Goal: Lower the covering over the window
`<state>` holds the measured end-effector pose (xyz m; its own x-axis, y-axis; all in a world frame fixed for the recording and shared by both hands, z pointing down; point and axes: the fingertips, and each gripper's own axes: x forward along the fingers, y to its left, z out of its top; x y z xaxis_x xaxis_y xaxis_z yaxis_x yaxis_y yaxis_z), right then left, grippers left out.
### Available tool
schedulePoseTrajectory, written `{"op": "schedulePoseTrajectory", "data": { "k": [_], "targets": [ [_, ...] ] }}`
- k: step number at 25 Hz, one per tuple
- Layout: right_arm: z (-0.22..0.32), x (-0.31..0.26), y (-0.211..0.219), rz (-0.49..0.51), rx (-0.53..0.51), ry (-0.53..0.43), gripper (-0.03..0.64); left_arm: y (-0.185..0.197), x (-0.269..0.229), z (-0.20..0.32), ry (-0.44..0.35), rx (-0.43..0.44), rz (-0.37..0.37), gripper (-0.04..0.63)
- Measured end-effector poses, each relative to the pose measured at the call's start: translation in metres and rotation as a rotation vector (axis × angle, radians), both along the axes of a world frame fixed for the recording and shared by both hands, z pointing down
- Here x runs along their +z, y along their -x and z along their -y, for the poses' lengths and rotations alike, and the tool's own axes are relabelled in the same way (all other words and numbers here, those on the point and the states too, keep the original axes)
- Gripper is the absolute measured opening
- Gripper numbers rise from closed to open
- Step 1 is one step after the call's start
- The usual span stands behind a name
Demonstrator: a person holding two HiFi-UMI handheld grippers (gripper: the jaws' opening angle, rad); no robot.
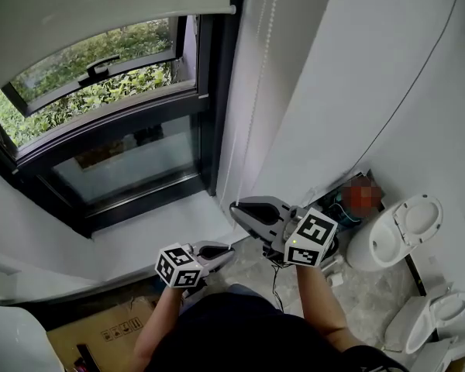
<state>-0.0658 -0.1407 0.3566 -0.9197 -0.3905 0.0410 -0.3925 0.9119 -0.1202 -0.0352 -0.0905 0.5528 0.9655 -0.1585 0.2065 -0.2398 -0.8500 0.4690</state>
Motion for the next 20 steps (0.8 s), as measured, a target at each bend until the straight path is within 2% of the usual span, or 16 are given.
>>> {"op": "schedulePoseTrajectory", "data": {
  "k": [3,7,9,12,20],
  "targets": [
    [0.003,0.003,-0.002,0.065,0.011,0.042,0.014,0.004,0.002,0.005,-0.009,-0.032,0.004,0.025],
    [0.008,0.009,-0.007,0.051,0.042,0.040,0.014,0.006,-0.002,0.005,-0.054,-0.021,0.018,0.025],
    [0.008,0.010,-0.008,0.053,0.046,0.043,0.014,0.006,-0.008,0.004,-0.055,-0.015,-0.017,0.041],
    [0.008,0.013,-0.008,0.040,0.044,0.043,0.014,0.007,-0.026,0.007,-0.074,-0.024,-0.080,0.099],
    [0.006,0.023,0.001,-0.034,0.033,0.020,0.012,0.022,-0.090,0.019,-0.182,-0.078,-0.211,0.132]
  ]
}}
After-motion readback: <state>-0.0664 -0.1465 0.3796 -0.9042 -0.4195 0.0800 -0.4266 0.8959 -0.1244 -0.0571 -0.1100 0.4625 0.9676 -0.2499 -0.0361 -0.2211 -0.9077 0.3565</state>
